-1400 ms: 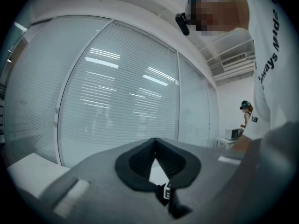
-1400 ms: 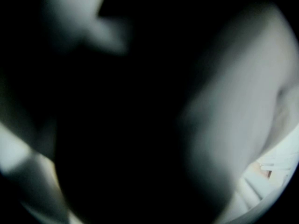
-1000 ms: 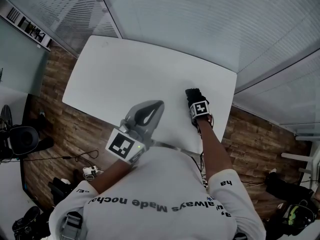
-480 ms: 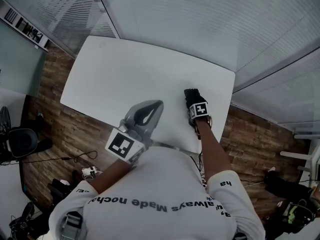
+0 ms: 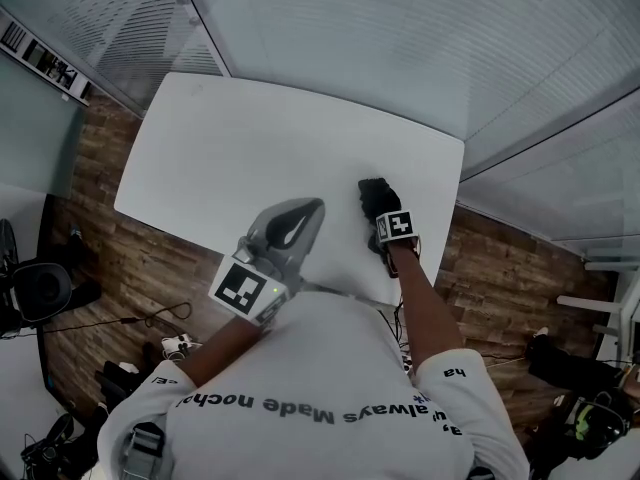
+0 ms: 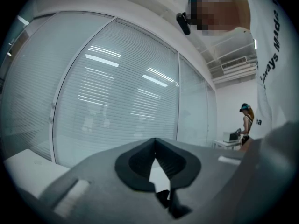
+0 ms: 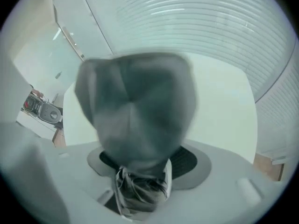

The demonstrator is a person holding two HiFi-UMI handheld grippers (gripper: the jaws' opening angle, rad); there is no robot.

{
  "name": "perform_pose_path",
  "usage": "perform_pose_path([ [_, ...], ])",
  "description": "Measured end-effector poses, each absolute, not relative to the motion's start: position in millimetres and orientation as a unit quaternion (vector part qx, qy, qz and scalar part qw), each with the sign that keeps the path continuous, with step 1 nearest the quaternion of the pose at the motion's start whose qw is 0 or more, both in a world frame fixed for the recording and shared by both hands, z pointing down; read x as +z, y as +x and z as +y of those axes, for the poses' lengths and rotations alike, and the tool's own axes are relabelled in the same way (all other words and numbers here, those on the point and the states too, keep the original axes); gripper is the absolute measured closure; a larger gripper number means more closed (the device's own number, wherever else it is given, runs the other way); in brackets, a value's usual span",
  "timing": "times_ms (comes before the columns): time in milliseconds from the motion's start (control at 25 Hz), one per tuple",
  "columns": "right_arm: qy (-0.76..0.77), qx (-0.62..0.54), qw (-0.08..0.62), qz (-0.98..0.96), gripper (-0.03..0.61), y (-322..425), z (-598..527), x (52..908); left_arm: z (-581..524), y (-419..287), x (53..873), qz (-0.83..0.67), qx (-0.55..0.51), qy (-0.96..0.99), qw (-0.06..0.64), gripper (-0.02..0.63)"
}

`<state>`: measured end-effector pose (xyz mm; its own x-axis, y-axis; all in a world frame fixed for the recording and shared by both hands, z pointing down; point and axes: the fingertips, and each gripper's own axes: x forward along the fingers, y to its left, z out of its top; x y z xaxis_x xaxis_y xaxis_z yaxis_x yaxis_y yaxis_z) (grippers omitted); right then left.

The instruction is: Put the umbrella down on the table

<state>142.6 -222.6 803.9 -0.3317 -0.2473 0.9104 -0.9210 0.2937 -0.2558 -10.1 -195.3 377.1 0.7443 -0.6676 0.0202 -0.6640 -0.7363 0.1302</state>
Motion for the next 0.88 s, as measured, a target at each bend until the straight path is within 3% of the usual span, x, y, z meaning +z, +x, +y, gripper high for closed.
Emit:
perform_pose_path([
  [600,0.458,0.341,0.300,-0.764,0.344,160.3,-222.1,722.3,-211.7,3.3,385.0,-0.349,-0.015,0.934,0.067,0.611],
  [880,0.485,0.261,0.232,-0.802,0.364,163.6,-220.9,632.8,-213.1,8.1,383.3,-0.346,-0.017,0.935,0.072,0.611],
])
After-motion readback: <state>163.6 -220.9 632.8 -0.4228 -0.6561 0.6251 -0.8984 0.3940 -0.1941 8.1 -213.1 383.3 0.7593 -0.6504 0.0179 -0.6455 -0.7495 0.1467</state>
